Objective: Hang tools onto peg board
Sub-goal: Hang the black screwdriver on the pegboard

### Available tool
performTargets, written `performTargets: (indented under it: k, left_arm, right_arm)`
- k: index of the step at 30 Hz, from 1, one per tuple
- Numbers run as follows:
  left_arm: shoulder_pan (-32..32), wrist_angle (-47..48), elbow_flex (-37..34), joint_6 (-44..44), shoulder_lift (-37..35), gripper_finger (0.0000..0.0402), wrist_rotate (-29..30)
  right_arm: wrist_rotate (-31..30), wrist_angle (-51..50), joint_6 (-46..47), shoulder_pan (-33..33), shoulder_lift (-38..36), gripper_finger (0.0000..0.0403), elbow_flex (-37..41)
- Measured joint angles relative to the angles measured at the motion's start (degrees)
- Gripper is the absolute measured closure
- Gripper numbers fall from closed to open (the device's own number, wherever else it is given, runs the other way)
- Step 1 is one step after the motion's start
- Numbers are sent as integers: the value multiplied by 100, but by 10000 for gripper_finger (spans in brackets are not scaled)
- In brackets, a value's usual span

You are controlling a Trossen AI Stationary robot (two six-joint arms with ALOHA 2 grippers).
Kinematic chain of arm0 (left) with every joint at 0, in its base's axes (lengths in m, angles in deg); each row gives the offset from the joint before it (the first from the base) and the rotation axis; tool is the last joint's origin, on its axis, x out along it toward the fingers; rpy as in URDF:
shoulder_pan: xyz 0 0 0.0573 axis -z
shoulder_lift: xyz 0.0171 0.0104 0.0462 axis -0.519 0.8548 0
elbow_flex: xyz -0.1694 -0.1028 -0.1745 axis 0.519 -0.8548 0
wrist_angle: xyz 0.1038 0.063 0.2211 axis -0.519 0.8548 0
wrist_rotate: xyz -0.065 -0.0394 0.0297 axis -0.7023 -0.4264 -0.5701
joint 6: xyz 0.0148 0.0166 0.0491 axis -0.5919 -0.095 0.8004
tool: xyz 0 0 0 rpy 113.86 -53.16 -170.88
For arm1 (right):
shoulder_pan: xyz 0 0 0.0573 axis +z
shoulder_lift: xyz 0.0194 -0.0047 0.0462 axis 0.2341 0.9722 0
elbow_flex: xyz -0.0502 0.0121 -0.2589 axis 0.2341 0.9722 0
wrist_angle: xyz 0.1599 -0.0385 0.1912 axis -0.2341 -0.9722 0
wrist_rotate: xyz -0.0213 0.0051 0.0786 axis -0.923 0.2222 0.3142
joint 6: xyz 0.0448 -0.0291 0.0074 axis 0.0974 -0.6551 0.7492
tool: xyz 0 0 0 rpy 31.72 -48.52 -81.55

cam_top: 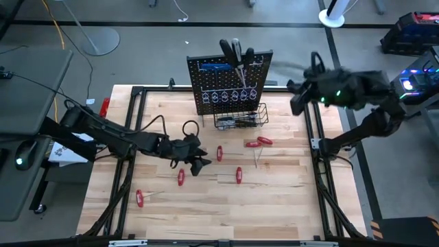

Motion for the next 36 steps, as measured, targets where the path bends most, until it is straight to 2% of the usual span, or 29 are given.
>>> performTargets:
  k: [5,9,16,36]
  left_arm:
    - [-63,869,84,143,-286,172,-391]
    - [-53,1503,169,149,-542,172,-307]
    - [-62,1552,171,163,-737,172,153]
    - [-50,1615,171,248,-737,172,127]
  right_arm:
    - [-912,-282,426,568,122,403,0]
    - [-1186,-273,435,673,188,403,0]
    - [-1249,-284,437,668,185,403,0]
    - [-1298,-271,500,667,182,403,0]
